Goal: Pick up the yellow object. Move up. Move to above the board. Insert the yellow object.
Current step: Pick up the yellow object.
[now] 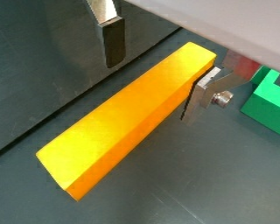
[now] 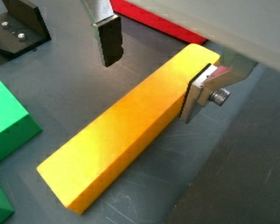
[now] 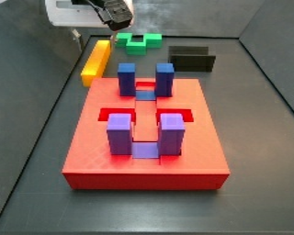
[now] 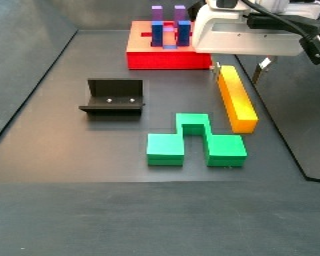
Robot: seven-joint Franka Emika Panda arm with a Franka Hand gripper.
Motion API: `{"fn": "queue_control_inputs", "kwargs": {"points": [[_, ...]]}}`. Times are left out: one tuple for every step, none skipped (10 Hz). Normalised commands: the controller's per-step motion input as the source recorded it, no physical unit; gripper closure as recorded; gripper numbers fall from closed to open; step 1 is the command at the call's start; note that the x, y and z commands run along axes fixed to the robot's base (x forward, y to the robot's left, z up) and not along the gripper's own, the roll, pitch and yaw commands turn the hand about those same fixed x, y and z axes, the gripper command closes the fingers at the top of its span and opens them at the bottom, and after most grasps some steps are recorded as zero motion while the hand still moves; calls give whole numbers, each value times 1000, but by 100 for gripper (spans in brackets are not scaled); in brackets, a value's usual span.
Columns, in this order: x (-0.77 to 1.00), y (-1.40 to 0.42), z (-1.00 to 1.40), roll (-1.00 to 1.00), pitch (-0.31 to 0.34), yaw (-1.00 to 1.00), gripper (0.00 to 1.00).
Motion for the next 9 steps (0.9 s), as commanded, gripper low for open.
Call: {"fn": "queue_control_inputs", "kwargs": {"points": [[0, 0, -366, 57, -61, 0, 0], [0, 66, -249, 11, -33, 0, 0], [0, 134, -126, 0, 0, 0, 0], [0, 160, -146, 0, -9, 0, 0], [0, 229, -97, 0, 0, 0, 0], [0, 111, -140, 0, 0, 0, 0], [-54, -49, -191, 21, -11, 0, 0], [-9, -74, -191, 0, -14, 0, 0], [-23, -20, -169, 0, -10, 0, 0]]}}
